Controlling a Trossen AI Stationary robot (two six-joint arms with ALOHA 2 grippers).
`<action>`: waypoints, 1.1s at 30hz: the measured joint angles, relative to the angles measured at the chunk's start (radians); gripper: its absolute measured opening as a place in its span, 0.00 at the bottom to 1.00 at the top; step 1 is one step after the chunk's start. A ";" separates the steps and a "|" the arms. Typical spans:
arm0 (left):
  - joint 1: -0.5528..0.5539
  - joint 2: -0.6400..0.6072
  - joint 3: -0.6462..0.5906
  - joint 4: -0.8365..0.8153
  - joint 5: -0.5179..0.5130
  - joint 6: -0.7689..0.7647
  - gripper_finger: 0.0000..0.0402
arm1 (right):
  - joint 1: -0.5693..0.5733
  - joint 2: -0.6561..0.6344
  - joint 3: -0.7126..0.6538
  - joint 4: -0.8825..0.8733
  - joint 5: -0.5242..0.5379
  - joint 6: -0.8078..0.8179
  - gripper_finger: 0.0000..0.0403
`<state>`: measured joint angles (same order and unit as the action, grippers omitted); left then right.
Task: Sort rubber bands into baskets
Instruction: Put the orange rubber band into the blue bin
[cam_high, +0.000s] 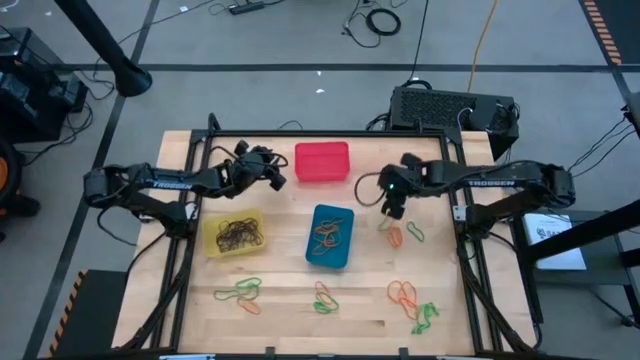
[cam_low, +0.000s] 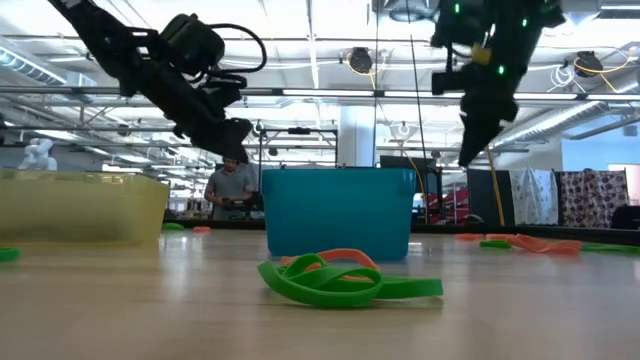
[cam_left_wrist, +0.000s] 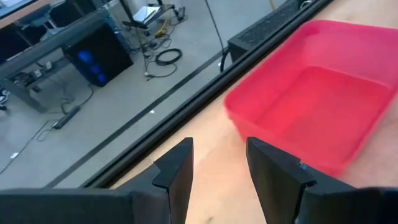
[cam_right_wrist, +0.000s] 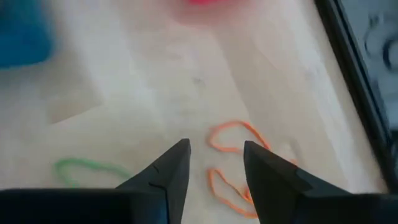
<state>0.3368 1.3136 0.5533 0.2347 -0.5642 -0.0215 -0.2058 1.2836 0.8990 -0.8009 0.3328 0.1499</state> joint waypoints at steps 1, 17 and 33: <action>-0.007 0.017 0.000 0.024 0.001 0.000 0.39 | -0.034 -0.006 -0.020 0.009 0.000 0.016 0.35; -0.086 0.116 0.000 0.152 0.011 0.005 0.39 | -0.439 0.111 -0.132 0.140 -0.177 0.089 0.34; -0.091 0.116 0.000 0.137 0.012 0.004 0.39 | -0.459 0.275 -0.132 0.127 -0.180 0.069 0.34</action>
<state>0.2462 1.4292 0.5533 0.3716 -0.5522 -0.0179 -0.6643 1.5585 0.7675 -0.6739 0.1532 0.2193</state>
